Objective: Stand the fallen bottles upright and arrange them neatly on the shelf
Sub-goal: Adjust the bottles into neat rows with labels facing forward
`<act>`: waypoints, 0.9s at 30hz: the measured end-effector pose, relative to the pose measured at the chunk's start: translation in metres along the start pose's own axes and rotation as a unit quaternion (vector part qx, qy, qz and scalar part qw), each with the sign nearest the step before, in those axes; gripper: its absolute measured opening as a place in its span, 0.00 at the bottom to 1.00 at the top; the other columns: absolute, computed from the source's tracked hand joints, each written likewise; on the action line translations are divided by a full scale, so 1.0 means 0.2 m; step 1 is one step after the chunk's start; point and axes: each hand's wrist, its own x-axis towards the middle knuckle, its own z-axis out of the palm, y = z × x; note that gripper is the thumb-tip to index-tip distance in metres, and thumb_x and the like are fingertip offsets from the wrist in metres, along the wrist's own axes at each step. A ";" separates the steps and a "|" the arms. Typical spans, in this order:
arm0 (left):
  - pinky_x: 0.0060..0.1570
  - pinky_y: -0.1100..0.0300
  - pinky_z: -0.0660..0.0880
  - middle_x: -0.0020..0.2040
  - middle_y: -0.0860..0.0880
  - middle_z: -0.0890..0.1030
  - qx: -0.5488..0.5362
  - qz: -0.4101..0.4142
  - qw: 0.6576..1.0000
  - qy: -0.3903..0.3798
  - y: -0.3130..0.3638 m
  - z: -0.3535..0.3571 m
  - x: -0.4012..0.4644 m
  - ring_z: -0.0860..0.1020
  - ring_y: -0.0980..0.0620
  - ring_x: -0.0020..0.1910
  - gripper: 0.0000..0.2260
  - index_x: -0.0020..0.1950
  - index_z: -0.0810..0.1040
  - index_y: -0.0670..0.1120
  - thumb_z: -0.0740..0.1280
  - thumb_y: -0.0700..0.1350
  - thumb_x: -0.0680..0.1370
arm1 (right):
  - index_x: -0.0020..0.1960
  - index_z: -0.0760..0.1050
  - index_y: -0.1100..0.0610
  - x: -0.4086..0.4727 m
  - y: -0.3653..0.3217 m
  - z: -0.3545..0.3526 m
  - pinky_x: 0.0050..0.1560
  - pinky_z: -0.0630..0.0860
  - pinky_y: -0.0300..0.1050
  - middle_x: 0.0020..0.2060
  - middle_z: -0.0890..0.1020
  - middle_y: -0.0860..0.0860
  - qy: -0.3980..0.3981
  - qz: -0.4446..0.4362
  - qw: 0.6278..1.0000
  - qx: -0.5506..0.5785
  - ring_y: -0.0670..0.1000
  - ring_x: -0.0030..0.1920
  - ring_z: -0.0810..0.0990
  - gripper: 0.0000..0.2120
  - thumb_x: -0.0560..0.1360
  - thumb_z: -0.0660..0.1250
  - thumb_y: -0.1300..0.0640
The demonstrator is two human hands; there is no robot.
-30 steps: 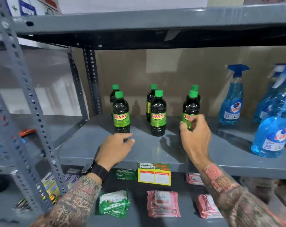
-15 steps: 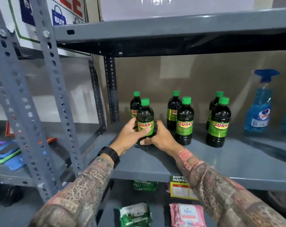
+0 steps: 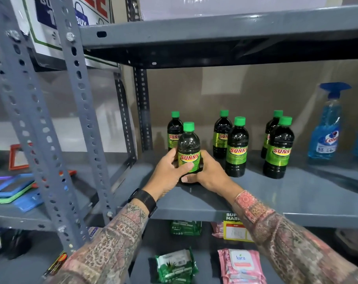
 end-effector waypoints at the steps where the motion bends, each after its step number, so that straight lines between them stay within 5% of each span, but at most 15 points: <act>1: 0.70 0.43 0.76 0.63 0.53 0.86 -0.001 0.002 1.000 -0.003 0.00 0.00 -0.02 0.83 0.52 0.64 0.21 0.68 0.78 0.56 0.76 0.41 0.77 | 0.66 0.72 0.49 -0.03 -0.01 0.00 0.58 0.77 0.43 0.54 0.85 0.43 0.001 -0.001 1.000 0.001 0.44 0.56 0.82 0.39 0.60 0.87 0.56; 8: 0.71 0.43 0.76 0.65 0.54 0.85 0.002 0.001 1.000 -0.006 0.04 0.00 -0.13 0.82 0.54 0.66 0.25 0.74 0.76 0.56 0.76 0.44 0.77 | 0.69 0.71 0.49 -0.15 -0.04 0.01 0.48 0.72 0.32 0.53 0.83 0.39 0.006 -0.012 1.000 -0.004 0.35 0.53 0.78 0.39 0.64 0.86 0.55; 14: 0.64 0.62 0.77 0.68 0.59 0.78 0.050 -0.056 0.997 -0.011 0.12 0.02 -0.26 0.78 0.59 0.66 0.32 0.82 0.66 0.53 0.73 0.44 0.80 | 0.81 0.61 0.47 -0.24 -0.03 -0.10 0.65 0.78 0.51 0.62 0.80 0.47 -0.022 -0.008 1.000 -0.009 0.49 0.59 0.81 0.50 0.66 0.85 0.51; 17: 0.73 0.49 0.73 0.75 0.52 0.74 0.094 -0.105 0.987 0.076 0.10 0.03 -0.40 0.75 0.53 0.71 0.42 0.85 0.57 0.53 0.76 0.53 0.76 | 0.80 0.64 0.47 -0.32 0.06 -0.28 0.56 0.78 0.46 0.60 0.80 0.49 -0.016 0.008 0.999 -0.047 0.49 0.55 0.83 0.46 0.69 0.83 0.47; 23: 0.61 0.54 0.82 0.52 0.61 0.86 0.164 -0.033 0.971 0.170 0.17 0.37 -0.52 0.84 0.63 0.51 0.20 0.71 0.81 0.55 0.73 0.51 0.78 | 0.76 0.70 0.51 -0.37 0.24 -0.63 0.58 0.78 0.48 0.60 0.82 0.53 0.043 0.049 0.992 -0.111 0.52 0.56 0.83 0.40 0.69 0.83 0.48; 27: 0.65 0.55 0.79 0.64 0.54 0.85 0.175 -0.006 0.980 0.090 0.28 0.61 -0.28 0.83 0.60 0.59 0.24 0.75 0.78 0.52 0.72 0.51 0.79 | 0.82 0.59 0.56 -0.27 0.28 -0.69 0.67 0.74 0.49 0.71 0.76 0.56 0.031 0.049 0.995 -0.084 0.56 0.70 0.77 0.52 0.67 0.85 0.50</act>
